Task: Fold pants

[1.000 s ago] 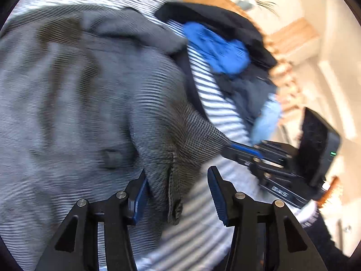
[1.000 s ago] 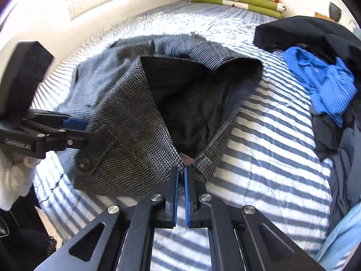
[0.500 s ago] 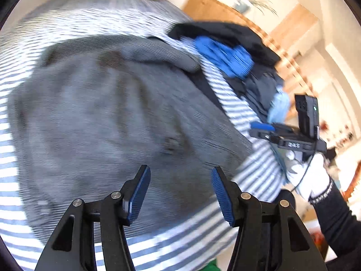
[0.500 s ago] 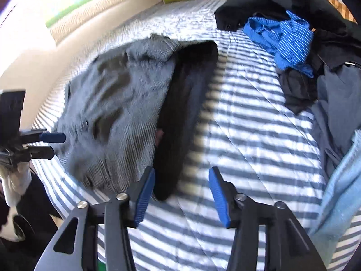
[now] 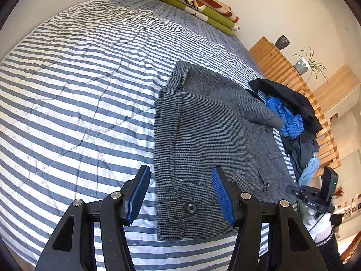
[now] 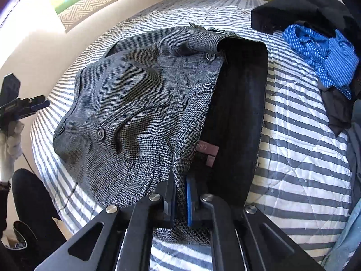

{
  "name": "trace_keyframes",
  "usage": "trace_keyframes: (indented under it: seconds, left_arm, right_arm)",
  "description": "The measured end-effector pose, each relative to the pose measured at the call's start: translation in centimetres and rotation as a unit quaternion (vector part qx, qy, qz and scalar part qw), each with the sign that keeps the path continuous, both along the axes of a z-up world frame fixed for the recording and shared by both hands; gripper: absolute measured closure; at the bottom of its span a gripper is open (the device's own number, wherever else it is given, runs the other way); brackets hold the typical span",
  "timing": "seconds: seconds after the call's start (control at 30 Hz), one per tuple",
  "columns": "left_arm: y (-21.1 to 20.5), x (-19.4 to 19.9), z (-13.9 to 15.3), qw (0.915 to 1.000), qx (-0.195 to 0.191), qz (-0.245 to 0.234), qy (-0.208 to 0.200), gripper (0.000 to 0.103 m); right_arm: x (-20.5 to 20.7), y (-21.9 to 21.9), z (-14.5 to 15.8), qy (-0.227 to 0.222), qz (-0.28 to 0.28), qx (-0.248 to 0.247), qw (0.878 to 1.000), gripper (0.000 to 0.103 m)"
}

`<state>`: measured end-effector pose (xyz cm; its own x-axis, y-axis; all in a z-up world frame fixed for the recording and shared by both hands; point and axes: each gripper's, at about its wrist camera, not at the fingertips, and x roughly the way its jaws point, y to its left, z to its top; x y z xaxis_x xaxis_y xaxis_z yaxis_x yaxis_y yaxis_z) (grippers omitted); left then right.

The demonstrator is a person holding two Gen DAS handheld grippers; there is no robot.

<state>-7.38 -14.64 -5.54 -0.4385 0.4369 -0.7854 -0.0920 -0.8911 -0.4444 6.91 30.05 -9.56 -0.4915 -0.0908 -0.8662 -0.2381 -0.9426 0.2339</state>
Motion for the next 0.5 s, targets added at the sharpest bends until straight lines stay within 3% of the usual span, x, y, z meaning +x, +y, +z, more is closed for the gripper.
trace_keyframes:
  seconds: [0.13,0.23,0.3,0.37,0.5]
  left_arm:
    - [-1.1,-0.2,-0.5,1.0000,0.003,-0.001,0.000,0.043]
    - [-1.1,-1.9,-1.2,1.0000,0.001,-0.002,-0.005,0.043]
    - [-0.4,-3.3,-1.2,1.0000,-0.002,-0.004,-0.006,0.043]
    - [0.9,-4.8,-1.0,0.9999,0.004,-0.010,-0.006,0.043]
    - [2.2,-8.1,0.0,0.9999,0.008,-0.014,-0.003,0.043]
  right_arm:
    - [4.8,-1.3,2.0,0.025,0.008,-0.027,0.999,0.098]
    - [8.4,-3.8,1.4,-0.004,0.042,-0.012,0.999,0.097]
    - [8.5,-5.0,0.4,-0.051,0.065,0.031,0.996,0.092]
    - [8.0,-4.6,0.2,-0.069,0.057,0.047,0.995,0.086]
    - [6.1,-0.7,2.3,-0.012,0.004,-0.005,1.000,0.074]
